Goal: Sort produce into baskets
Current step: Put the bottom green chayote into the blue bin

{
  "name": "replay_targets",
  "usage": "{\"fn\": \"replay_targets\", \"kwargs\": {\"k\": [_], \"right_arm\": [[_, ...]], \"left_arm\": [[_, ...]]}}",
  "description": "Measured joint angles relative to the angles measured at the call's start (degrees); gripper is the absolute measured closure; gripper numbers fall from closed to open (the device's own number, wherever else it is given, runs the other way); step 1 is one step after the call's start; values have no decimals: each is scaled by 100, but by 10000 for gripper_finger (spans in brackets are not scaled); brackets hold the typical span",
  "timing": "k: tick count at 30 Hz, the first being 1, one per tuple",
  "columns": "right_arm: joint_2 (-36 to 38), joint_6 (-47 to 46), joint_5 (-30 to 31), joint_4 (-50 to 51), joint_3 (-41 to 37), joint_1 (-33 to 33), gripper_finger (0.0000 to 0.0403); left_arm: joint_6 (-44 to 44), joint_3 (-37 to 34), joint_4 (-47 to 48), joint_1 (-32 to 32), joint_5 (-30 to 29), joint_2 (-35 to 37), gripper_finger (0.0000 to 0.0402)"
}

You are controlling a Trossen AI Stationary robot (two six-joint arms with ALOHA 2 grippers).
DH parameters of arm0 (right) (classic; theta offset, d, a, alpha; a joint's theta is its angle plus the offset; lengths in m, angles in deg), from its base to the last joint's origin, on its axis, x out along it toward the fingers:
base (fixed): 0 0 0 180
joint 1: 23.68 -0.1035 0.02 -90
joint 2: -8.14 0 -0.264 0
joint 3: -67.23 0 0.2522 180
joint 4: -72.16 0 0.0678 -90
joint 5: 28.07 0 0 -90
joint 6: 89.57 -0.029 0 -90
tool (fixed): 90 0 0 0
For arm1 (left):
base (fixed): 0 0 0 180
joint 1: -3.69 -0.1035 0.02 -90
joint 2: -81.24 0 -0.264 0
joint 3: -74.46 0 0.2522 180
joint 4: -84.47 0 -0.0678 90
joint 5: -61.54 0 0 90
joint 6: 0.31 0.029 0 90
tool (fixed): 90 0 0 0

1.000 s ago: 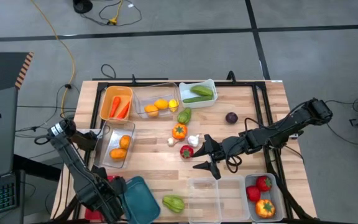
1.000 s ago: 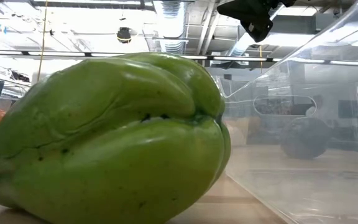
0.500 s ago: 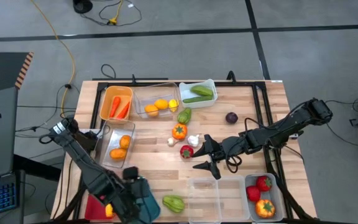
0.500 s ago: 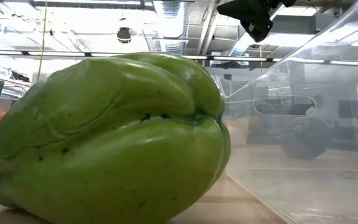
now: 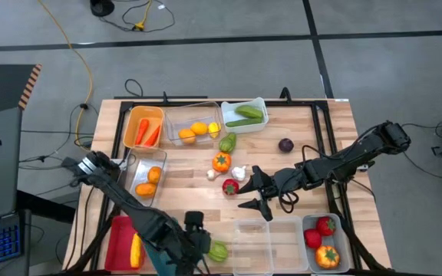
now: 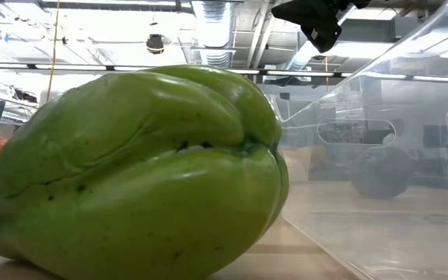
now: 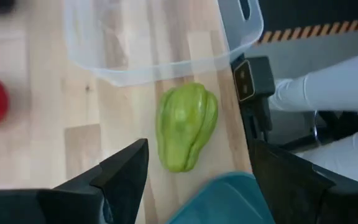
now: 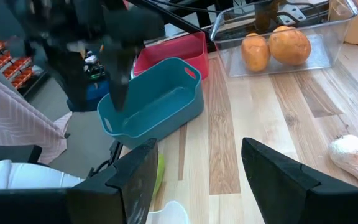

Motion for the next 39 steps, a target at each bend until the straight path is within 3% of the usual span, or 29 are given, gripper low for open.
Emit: {"fn": "replay_targets", "kwargs": {"k": [14,39], "right_arm": [[0,0,0,3,0,0,143],[0,0,0,6,0,0,143]], "left_arm": [[707,0,-422,-318,698,-1014,136],[601,2,-563,-475,731,-993,136]]}}
